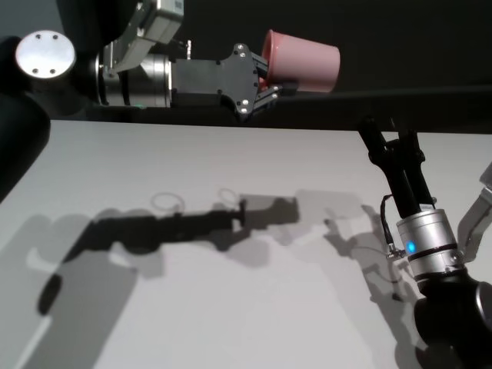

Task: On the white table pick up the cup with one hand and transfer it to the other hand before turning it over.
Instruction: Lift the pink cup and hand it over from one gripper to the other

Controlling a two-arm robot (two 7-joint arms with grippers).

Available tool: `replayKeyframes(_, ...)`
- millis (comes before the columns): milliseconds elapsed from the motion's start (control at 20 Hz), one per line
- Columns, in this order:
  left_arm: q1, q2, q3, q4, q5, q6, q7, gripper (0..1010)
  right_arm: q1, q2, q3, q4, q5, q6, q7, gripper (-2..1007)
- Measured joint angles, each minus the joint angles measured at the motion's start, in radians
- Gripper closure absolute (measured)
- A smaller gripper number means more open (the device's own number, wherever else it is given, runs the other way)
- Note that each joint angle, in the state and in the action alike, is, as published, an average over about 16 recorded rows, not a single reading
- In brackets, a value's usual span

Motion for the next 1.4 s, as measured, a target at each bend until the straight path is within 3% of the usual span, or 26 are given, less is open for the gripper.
replayKeyframes(350, 0.000, 0.000, 0.000, 0.000, 0.000, 0.000, 0.000, 967, 0.031, -0.023, 0.001, 0.057, 0.118, -0.023, 0.082, 5)
replayKeyframes(650, 0.000, 0.000, 0.000, 0.000, 0.000, 0.000, 0.000, 967, 0.043, -0.041, 0.006, 0.070, 0.211, -0.018, 0.112, 5)
replayKeyframes(1000, 0.000, 0.000, 0.000, 0.000, 0.000, 0.000, 0.000, 967, 0.041, -0.054, 0.006, 0.035, 0.286, 0.015, 0.085, 5)
replayKeyframes(1400, 0.000, 0.000, 0.000, 0.000, 0.000, 0.000, 0.000, 967, 0.026, -0.058, -0.010, -0.038, 0.321, 0.052, 0.017, 5)
